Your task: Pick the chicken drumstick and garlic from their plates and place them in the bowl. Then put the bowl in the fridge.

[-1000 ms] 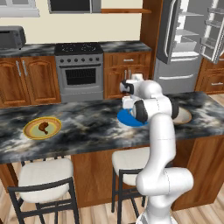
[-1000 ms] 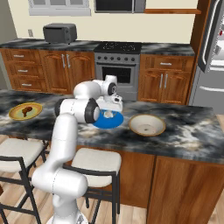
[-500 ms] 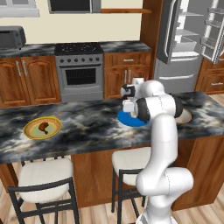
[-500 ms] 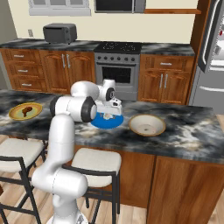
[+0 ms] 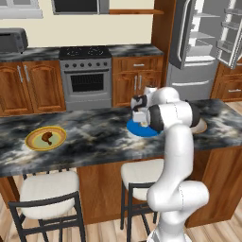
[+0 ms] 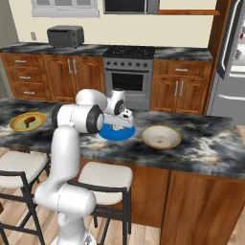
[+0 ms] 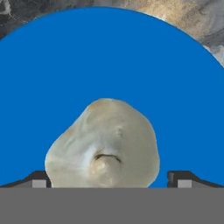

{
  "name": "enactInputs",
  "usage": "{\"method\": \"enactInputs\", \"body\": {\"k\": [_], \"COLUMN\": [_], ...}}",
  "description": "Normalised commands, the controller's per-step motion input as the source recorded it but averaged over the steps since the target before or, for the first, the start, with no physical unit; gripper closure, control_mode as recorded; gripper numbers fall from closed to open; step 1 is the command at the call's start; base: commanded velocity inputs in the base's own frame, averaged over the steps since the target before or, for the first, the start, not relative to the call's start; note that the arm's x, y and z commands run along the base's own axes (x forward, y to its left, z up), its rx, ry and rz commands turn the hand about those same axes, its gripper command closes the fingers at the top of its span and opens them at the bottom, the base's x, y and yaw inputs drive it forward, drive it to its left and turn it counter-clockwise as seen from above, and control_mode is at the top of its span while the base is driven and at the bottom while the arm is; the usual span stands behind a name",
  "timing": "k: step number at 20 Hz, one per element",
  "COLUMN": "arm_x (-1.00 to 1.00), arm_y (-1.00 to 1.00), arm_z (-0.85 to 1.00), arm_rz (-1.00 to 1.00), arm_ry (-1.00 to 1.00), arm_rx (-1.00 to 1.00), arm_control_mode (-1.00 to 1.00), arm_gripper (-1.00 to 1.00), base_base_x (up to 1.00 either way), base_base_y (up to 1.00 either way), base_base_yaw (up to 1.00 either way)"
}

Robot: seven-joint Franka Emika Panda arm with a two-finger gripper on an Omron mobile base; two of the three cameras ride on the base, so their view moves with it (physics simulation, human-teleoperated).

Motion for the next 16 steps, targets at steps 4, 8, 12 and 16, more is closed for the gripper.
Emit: {"method": "enactInputs", "body": {"k": [4, 8, 12, 16], "arm_x": [-0.02, 0.0, -0.06, -0.3], "arm_y": [0.0, -0.01, 0.0, 0.0], "arm_z": [-0.11, 0.0, 0.06, 0.2], "arm_rz": [0.0, 0.0, 0.01, 0.06], "arm_ry": [-0.06, -0.07, -0.18, -0.21], "arm_rx": [0.0, 0.0, 0.0, 0.0], "arm_control_mode": [-1.0, -1.0, -1.0, -1.0], "arm_gripper": [1.0, 1.0, 1.0, 1.0], "base_base_x": [0.0, 0.0, 0.0, 0.0], "base_base_y": [0.0, 0.0, 0.0, 0.0], "base_base_yaw": [0.0, 0.0, 0.0, 0.0]}}
